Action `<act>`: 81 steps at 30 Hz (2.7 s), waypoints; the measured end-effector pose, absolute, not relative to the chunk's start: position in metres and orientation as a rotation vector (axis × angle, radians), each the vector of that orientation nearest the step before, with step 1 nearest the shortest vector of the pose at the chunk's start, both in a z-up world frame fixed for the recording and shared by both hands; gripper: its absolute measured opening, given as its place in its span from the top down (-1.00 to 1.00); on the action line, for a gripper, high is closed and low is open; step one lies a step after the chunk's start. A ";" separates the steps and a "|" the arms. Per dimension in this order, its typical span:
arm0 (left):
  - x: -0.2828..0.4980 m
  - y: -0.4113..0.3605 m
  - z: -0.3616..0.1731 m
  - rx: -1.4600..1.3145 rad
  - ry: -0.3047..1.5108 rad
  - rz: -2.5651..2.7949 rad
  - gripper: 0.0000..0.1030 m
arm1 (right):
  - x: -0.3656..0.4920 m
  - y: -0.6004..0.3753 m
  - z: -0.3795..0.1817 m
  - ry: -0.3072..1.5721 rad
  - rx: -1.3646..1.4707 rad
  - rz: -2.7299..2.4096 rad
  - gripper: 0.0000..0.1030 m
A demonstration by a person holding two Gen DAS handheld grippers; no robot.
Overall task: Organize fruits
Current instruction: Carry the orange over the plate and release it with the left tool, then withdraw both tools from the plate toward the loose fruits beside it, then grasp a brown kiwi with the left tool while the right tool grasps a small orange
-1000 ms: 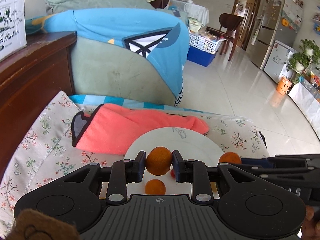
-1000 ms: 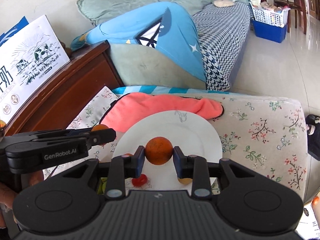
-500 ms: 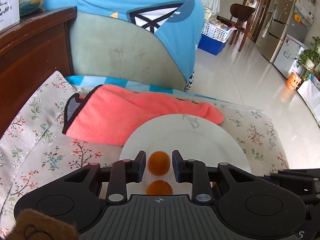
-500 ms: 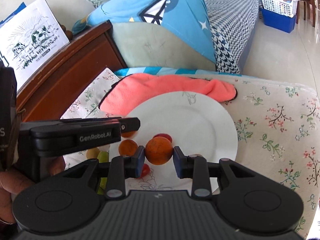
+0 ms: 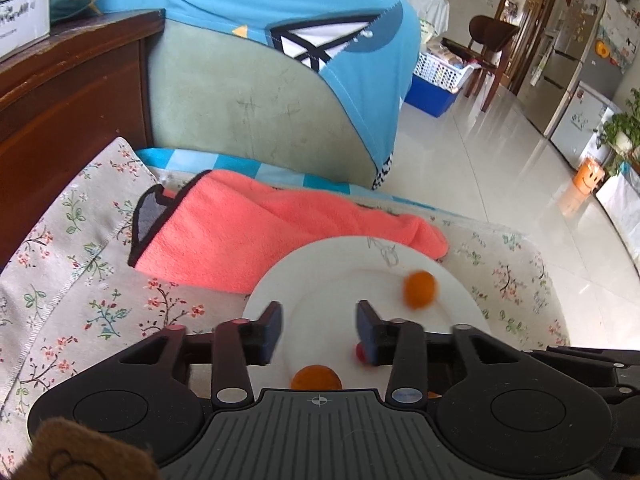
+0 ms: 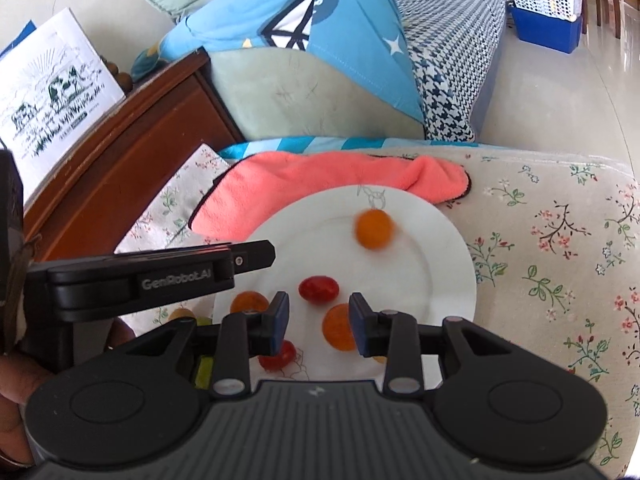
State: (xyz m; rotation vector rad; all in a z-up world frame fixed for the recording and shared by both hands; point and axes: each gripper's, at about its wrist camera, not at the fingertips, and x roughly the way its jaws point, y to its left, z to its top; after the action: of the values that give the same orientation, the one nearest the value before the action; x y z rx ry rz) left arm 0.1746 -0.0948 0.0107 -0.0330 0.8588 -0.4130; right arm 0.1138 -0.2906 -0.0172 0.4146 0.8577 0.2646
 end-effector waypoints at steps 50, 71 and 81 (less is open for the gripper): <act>0.067 -0.016 0.015 0.091 0.939 -0.425 -0.85 | 0.034 -0.256 -0.014 0.902 0.369 0.325 0.15; 0.041 -0.039 -0.018 0.258 0.940 -0.537 -0.83 | 0.049 -0.229 -0.032 0.965 0.320 0.316 0.15; 0.040 -0.045 -0.021 0.294 0.892 -0.532 -0.77 | 0.056 -0.228 -0.031 0.956 0.332 0.271 0.15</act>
State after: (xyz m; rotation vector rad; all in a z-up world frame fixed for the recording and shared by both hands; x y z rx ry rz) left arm 0.0403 -0.0450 -0.0210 0.2939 0.8923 -0.5321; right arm 0.0562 -0.2277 -0.0313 0.3319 0.9559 0.2714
